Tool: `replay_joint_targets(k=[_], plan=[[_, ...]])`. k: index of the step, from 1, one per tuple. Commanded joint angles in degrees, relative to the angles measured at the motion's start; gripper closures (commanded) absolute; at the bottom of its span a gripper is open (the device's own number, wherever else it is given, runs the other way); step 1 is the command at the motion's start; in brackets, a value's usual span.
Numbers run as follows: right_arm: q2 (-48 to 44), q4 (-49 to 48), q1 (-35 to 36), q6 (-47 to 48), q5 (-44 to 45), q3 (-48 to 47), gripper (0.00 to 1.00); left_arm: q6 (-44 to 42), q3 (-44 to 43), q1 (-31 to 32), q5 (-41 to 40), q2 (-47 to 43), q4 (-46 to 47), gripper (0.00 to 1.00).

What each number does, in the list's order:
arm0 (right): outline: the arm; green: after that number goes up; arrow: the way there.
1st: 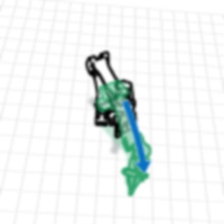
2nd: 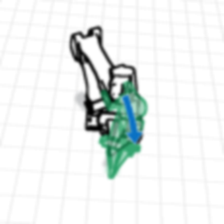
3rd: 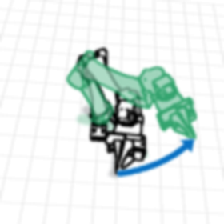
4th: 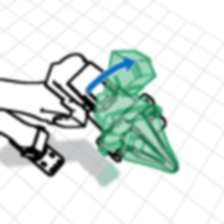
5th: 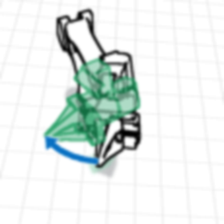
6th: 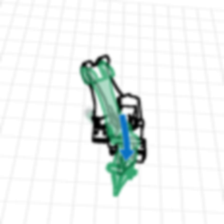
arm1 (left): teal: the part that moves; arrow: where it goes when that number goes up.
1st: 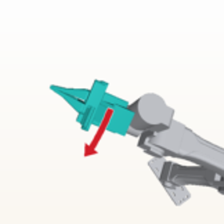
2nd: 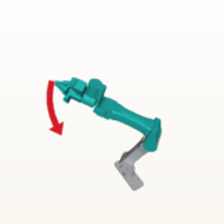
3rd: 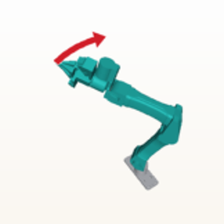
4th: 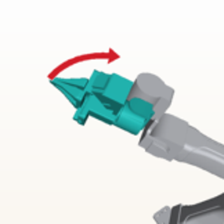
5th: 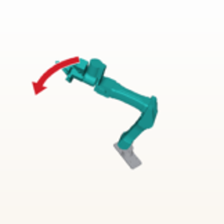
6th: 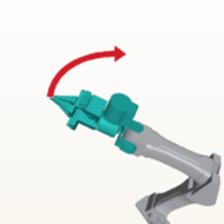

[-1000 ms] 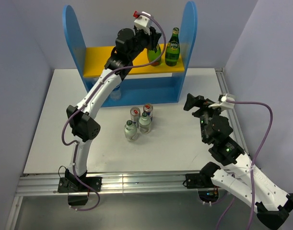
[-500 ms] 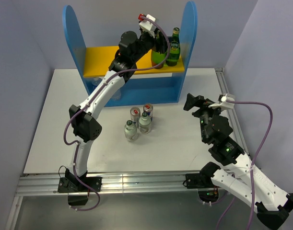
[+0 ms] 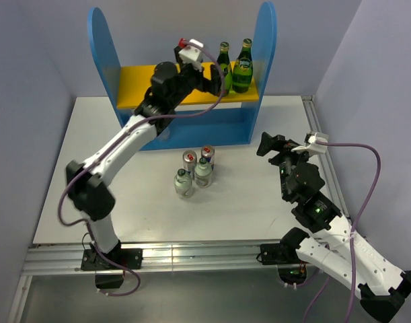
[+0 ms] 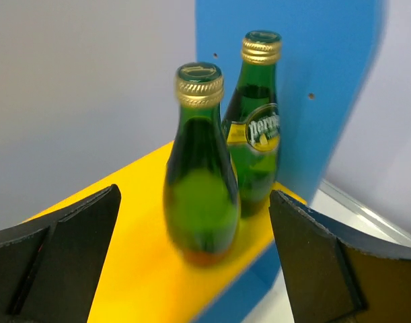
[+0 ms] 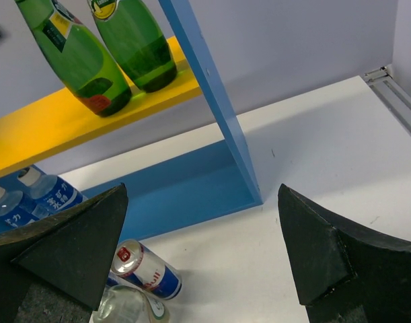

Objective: Place and organize the beverage onto the shelf

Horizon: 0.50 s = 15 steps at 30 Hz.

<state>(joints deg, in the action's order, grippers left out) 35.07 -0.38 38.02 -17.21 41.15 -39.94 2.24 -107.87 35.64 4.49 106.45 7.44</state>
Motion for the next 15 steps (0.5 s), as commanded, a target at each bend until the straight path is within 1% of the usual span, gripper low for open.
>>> replay_joint_targets(k=[1,4,5,6,7,8,9,11,12,13,14,15], plan=[[0.1,-2.4,0.2,-1.1,1.0,0.5,0.01,-1.6,9.5,1.1,-4.2,-15.6,7.4,0.01],[0.7,-2.3,0.3,-1.3,0.8,0.3,0.01,-1.6,17.1,2.5,-10.4,-23.7,4.4,0.01],[0.8,-2.2,0.2,-1.4,1.0,0.3,0.01,-1.6,19.3,3.2,-12.4,-28.0,2.5,0.01],[0.9,-2.3,0.2,-1.4,1.0,0.4,0.01,-1.6,25.3,5.6,-17.5,-30.4,2.3,0.01],[1.1,-2.3,0.2,-1.5,0.7,0.4,0.01,-1.6,29.0,7.2,-21.0,-32.8,2.5,0.01],[1.1,-2.4,0.2,-1.6,0.6,0.5,0.01,-3.5,37.9,9.0,-24.8,-38.1,5.4,0.01],[1.1,-2.3,0.2,-1.7,0.3,0.4,0.01,-3.6,43.0,13.7,-29.1,-40.9,7.7,0.01],[1.2,-1.9,0.3,-1.8,-0.5,0.0,0.01,-2.7,51.6,18.0,-35.8,-48.1,9.8,0.01],[1.2,-1.3,0.3,-2.0,-0.6,0.0,0.01,0.6,57.4,21.8,-38.4,-49.7,8.6,0.01],[1.1,-1.3,0.3,-2.0,-0.8,0.0,0.01,4.7,59.4,23.5,-42.5,-51.3,7.2,0.02],[0.9,-1.4,0.4,-2.1,-1.1,0.3,0.01,7.0,62.3,24.8,-43.7,-53.9,5.4,0.02],[0.9,-1.6,0.3,-2.1,-1.2,0.5,0.01,10.6,63.6,27.4,-45.0,-55.1,1.7,0.03]])
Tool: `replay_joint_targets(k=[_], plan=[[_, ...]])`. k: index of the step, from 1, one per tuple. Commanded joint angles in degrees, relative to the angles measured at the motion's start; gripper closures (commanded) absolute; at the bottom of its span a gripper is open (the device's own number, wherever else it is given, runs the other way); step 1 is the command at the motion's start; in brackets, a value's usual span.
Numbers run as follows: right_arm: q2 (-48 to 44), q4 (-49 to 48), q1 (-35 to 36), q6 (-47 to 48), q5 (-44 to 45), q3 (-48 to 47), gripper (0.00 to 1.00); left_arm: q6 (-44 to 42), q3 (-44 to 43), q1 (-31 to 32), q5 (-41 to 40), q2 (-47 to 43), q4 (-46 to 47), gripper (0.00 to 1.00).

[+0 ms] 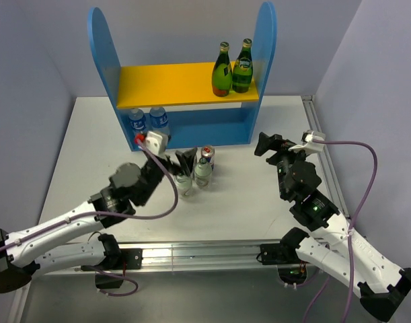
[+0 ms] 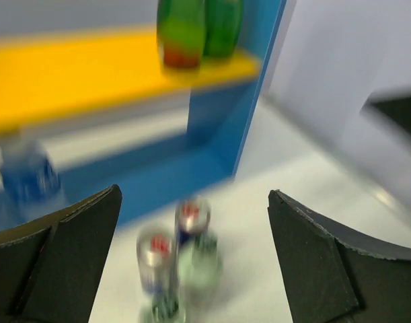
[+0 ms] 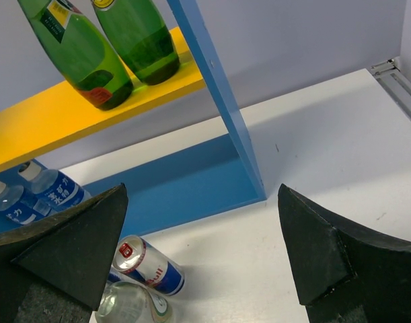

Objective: Place and organize the beverage onto the shelf

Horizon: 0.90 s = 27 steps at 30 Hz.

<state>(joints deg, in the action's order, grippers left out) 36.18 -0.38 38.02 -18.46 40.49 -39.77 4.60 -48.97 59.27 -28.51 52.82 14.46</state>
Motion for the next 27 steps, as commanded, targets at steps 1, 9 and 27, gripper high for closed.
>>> replay_joint_targets(k=[1,9,27], plan=[[-0.2,-1.6,0.3,-1.0,-0.5,0.3,0.01,9.8,6.0,5.3,-14.0,-2.4,-6.5,0.03],[0.2,-1.4,0.3,-1.1,-0.5,0.2,0.01,26.0,14.1,12.8,-23.5,-3.8,-17.9,0.01],[0.9,-1.4,0.3,-1.3,-1.2,0.3,0.01,30.7,26.9,12.5,-23.2,24.4,13.6,0.01]])
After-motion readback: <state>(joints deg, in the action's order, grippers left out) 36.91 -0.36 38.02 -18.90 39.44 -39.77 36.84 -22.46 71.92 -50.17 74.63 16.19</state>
